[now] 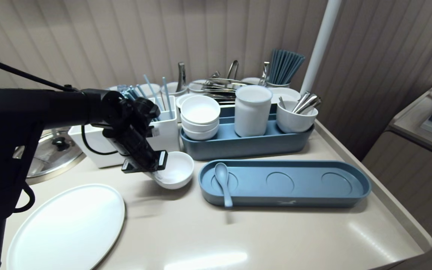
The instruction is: Pick the bowl and place it on the plate
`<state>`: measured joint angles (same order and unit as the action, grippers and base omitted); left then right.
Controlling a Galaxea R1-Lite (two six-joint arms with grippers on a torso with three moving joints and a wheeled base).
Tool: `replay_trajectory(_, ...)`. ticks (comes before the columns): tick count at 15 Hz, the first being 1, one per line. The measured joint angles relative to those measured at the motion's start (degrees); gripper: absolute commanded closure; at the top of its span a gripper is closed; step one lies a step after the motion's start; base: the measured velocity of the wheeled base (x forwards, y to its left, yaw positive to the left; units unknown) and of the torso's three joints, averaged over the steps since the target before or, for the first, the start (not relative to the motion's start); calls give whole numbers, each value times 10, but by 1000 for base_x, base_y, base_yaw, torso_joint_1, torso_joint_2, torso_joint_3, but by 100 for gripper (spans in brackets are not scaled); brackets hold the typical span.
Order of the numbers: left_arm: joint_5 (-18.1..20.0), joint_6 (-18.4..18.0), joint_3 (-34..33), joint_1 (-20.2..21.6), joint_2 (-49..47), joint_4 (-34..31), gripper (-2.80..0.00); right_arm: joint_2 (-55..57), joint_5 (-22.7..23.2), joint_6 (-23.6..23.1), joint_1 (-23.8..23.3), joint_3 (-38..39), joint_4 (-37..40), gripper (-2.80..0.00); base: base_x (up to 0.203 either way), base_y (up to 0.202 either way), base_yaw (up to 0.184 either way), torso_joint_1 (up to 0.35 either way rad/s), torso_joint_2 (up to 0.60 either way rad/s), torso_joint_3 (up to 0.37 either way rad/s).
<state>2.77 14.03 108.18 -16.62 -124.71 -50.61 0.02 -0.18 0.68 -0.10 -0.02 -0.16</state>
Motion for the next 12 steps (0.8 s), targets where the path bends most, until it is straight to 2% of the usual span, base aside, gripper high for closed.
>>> replay_trajectory(9,-2,1,-7,0,17,-9,0,0,0,0,0,0,0,0,0,0,0,0,0,0)
replay_trajectory(12,54,12,-8,0,56,-14,0,0,0,0,0,0,0,0,0,0,0,0,0,0)
